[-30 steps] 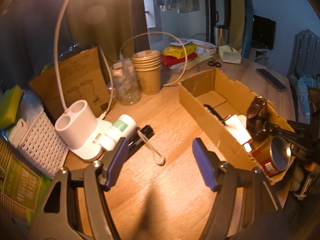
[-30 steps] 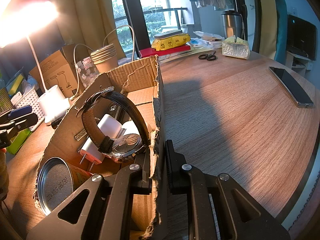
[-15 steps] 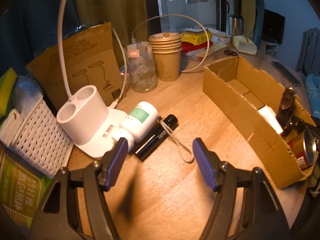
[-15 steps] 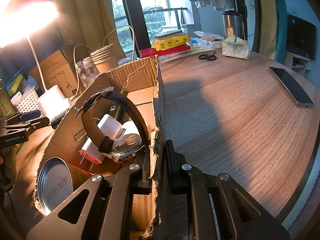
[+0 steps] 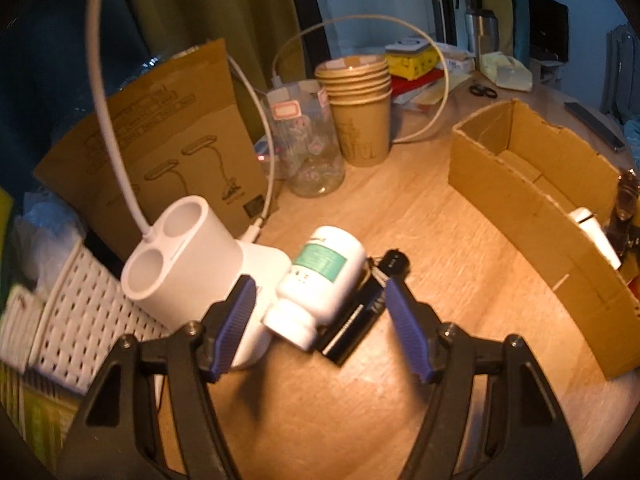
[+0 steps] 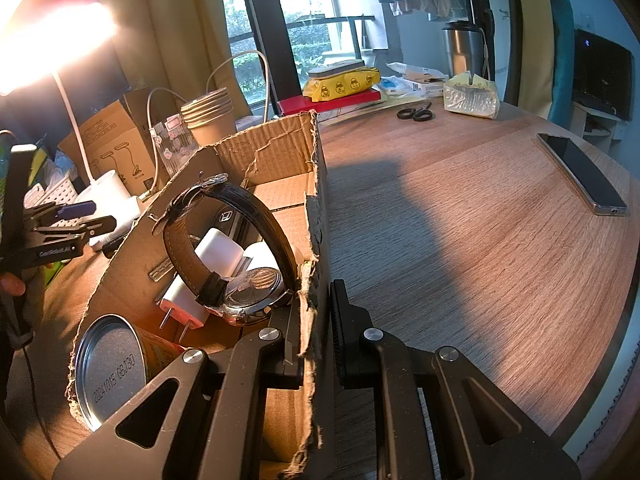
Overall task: Organize rigid objects
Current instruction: 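Grasp the white pill bottle with the left tool and lift it, then carry the pill bottle with the left tool over the box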
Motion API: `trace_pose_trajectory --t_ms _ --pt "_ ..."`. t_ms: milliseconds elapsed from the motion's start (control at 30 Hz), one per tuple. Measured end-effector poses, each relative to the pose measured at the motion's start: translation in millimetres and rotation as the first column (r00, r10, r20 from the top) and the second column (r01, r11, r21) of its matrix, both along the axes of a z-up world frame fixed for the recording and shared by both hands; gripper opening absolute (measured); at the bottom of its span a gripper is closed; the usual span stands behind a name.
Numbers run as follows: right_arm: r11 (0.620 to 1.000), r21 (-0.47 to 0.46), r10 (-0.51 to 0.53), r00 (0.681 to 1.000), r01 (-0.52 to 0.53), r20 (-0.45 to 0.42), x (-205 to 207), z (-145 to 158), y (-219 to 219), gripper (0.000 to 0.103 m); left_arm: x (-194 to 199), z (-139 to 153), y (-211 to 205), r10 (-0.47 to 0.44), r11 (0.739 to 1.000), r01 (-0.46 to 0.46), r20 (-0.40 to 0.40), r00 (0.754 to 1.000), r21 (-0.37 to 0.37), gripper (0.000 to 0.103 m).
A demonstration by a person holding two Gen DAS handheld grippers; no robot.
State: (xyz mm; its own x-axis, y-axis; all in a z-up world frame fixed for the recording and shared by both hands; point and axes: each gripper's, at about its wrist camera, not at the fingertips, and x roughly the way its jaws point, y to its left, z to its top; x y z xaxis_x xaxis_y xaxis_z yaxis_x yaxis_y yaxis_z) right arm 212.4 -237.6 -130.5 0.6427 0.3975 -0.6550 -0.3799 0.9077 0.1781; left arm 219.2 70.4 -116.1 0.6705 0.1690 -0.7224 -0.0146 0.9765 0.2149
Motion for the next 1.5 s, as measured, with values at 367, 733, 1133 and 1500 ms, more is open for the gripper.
trace_pose_trajectory --t_ms 367,733,1133,1500 --pt "1.000 -0.001 0.000 1.000 0.000 0.000 0 0 0 0.013 20 -15 16 -0.035 0.998 0.038 -0.068 0.997 0.040 0.066" --pt "1.000 0.000 0.001 1.000 -0.001 0.000 0 0 0 0.013 27 -33 9 -0.081 0.995 0.089 -0.132 0.988 0.052 0.047" --pt "1.000 -0.001 0.000 1.000 0.000 0.000 0 0 0 0.013 12 -15 10 -0.084 0.996 0.087 -0.085 0.993 0.029 0.046" --pt "1.000 -0.001 0.000 1.000 0.000 0.000 0 0 0 0.013 -15 16 -8 -0.104 0.989 0.105 0.008 0.995 -0.103 0.046"
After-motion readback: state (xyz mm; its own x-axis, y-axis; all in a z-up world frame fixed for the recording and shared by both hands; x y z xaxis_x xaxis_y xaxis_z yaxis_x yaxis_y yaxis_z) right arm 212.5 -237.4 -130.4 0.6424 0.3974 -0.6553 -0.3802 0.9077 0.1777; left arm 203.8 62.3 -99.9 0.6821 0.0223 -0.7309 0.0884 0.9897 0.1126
